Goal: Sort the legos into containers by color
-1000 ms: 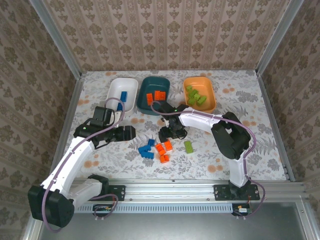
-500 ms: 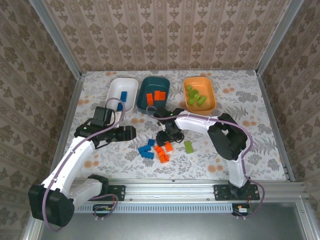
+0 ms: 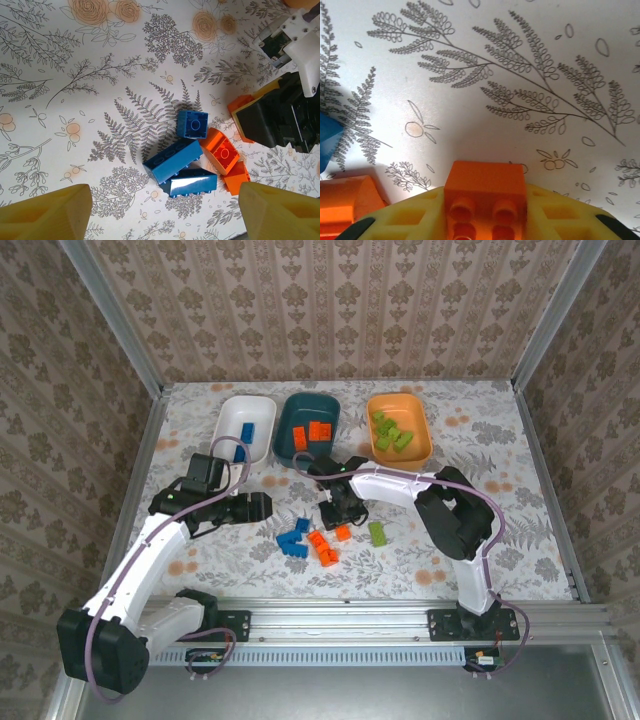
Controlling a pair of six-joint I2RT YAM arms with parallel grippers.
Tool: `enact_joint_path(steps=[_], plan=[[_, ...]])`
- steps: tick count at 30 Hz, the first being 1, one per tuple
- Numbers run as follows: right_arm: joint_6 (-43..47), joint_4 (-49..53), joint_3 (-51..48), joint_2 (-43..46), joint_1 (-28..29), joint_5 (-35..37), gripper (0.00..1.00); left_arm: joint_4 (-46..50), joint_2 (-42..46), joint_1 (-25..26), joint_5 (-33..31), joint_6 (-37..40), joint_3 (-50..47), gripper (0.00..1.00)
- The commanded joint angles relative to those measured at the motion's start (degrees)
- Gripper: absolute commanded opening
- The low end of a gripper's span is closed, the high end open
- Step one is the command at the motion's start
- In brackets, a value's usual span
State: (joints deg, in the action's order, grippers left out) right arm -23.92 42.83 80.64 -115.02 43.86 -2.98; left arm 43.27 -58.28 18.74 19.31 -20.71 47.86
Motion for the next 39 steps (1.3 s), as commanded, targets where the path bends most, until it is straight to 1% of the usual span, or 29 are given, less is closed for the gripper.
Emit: enact_joint_path(steps=[1,6,10,13,19,26,28,31,34,37,39], plan=[[1.31,3.51,4.13,3.09,-1.77,2.14,0.37,-0.38,0.67,-0.48,0.89,1.2,-0.48,0.78],[3.08,5.5,14.46,1.82,-6.02,0.14,0.37,-0.54,0.73,-0.54,0.99,1.41,-0.66,0.78],[3.86,5.43,25.63,-2.25,-9.54,-1.26,0.38,-0.52,0.71,-0.64,1.08,1.79,-0.75,0.79],[3.62,3.04,32.41,-6.08,-11.6,-2.18,0.38,-0.83,0.28,-0.88,1.32,2.0,-0.92,0.79],[1.55,0.41,49.01,-18.32,-14.87,-1.85,0.38,-1.85,-1.39,-1.8,2.85,2.51,-1.12,0.79],[1.12,-0.66,70.73,-33.82,-16.41,-0.78,0.38,-2.57,-2.18,-3.25,4.82,3.05,-1.28,0.79],[0.54,-2.35,73.2,-36.36,-16.67,-0.48,0.38,-2.83,-2.53,-3.36,5.39,3.17,-1.41,0.79],[-0.1,-6.55,73.27,-37.92,-16.83,-0.6,0.4,-3.2,-2.97,-3.47,6.11,3.2,-1.5,0.79],[-1.08,-9.13,73.3,-38.87,-16.92,-0.69,0.47,-3.29,-3.24,-3.54,6.34,3.22,-1.56,0.79],[-1.96,-10.13,73.32,-38.71,-16.88,-2.47,0.61,-3.41,-3.42,-3.62,6.53,3.31,-1.56,0.79],[-2.09,-9.69,73.3,-37.87,-16.84,-3.25,0.65,-3.68,-3.57,-3.78,6.75,3.24,-1.55,0.79]])
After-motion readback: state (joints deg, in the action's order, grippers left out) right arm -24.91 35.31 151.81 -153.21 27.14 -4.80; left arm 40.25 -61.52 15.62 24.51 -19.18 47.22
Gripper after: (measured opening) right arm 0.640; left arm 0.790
